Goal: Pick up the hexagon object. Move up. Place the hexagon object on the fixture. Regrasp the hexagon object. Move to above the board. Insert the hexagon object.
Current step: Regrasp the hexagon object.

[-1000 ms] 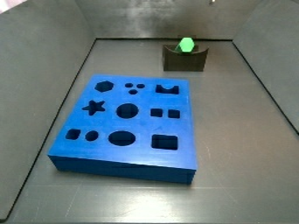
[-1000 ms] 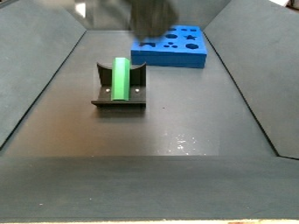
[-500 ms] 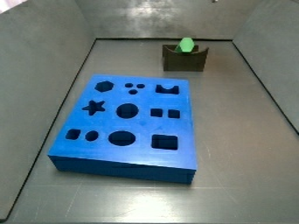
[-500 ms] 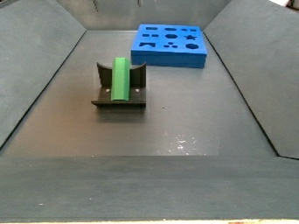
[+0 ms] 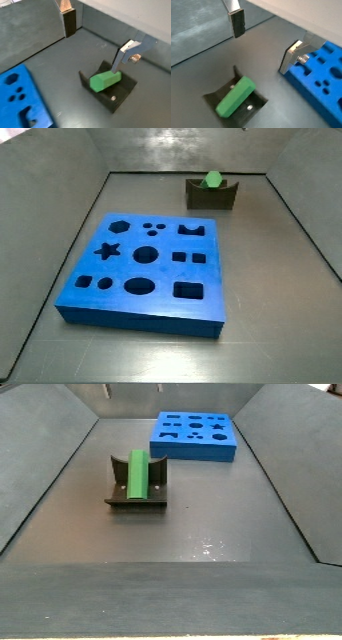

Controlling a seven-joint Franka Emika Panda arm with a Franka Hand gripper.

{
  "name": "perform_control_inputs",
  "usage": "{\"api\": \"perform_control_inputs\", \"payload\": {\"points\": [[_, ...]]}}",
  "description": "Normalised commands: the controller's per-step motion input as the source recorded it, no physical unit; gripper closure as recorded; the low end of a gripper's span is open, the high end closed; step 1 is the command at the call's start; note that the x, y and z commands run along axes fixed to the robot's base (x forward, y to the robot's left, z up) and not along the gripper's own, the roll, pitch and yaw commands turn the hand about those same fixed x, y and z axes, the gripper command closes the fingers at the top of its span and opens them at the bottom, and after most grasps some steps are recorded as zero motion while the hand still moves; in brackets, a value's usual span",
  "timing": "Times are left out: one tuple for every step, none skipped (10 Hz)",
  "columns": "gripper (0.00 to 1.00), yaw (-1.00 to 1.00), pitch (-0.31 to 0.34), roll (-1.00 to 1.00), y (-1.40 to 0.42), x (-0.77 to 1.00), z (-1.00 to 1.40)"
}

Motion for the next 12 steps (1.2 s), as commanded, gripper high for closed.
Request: {"api": "perform_control_inputs", "payload": {"points": [[0.0, 0.01, -0.001, 1.0, -0.02, -0.02, 0.01], [0.0, 0.02, 0.003, 1.0, -0.02, -0.01, 0.01], [0.0, 0.02, 0.008, 1.0, -0.03, 0.0, 0.01], [0.0, 0.02, 0.014, 1.0, -0.03, 0.02, -0.01], [0.0, 0.02, 0.022, 1.0, -0.03, 0.03, -0.02], [0.0, 0.02, 0.027, 1.0, -0.03, 0.05, -0.02], [0.0, 0.03, 0.043, 1.0, -0.03, 0.06, -0.02], [0.0, 0.03, 0.058, 1.0, -0.04, 0.07, -0.03], [0.0, 0.04, 0.08, 1.0, -0.04, 0.09, -0.03], [0.0, 0.05, 0.104, 1.0, -0.04, 0.1, -0.03], [0.0, 0.07, 0.141, 1.0, -0.05, 0.11, -0.03], [0.0, 0.09, 0.163, 1.0, -0.05, 0.12, -0.03]]}}
